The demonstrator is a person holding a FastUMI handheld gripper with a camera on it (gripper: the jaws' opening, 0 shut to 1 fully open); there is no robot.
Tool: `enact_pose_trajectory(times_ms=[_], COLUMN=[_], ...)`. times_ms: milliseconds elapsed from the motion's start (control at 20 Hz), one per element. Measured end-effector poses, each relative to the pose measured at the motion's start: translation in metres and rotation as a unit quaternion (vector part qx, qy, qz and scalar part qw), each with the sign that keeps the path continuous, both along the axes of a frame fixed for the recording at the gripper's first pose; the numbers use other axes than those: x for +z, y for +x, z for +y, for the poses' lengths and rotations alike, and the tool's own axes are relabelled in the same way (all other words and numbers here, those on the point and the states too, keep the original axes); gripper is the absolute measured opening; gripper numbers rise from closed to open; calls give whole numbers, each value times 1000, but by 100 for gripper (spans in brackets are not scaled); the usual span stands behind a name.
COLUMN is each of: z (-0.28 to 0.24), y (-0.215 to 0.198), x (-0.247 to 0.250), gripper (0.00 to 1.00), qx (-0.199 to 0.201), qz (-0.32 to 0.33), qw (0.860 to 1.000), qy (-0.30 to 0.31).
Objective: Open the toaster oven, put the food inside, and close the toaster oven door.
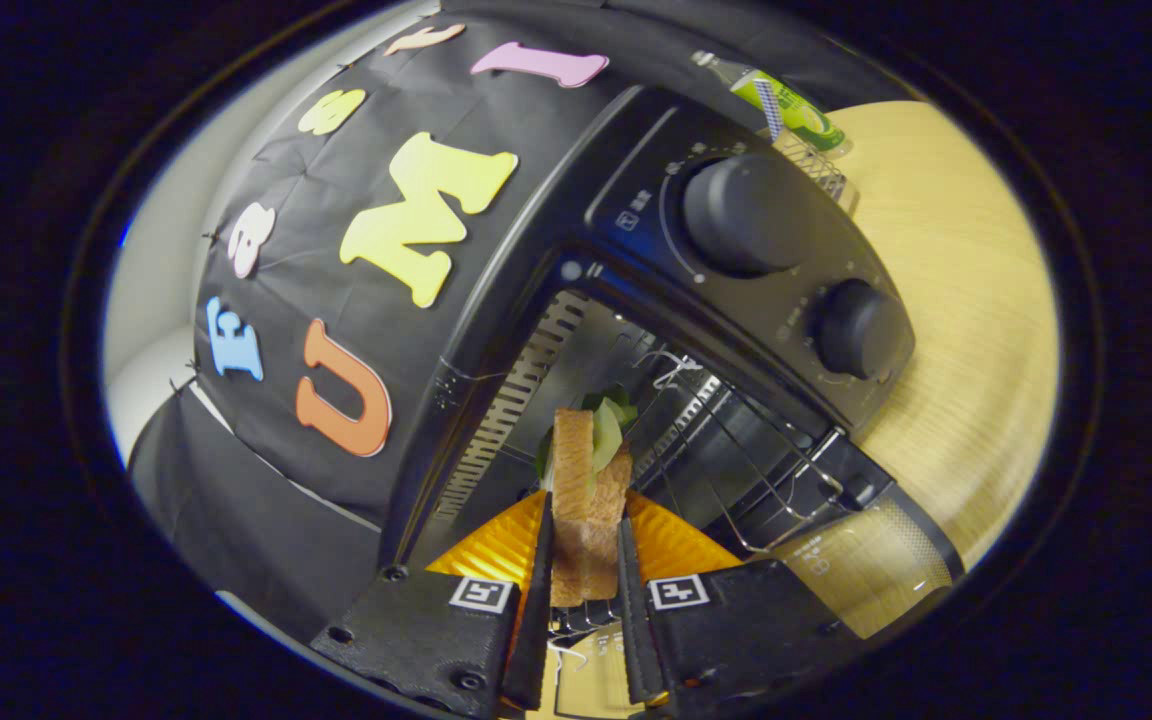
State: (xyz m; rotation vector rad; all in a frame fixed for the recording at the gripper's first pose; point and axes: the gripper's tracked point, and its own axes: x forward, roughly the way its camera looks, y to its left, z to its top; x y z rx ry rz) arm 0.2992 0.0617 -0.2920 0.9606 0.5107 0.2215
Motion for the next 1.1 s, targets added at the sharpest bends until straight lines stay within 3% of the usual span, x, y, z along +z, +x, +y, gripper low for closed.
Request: enact_pose_trajectory(times_ms=[250,550,800,1100], z=[9,15,25,30], y=[15,14,13,2], x=[-10,-7,-4,-20], gripper=[39,52,84,91], qx=[27,58,81,134], qz=[8,-12,-38,-41], qw=[999,995,986,943], qy=[-36,-85,-143,-303])
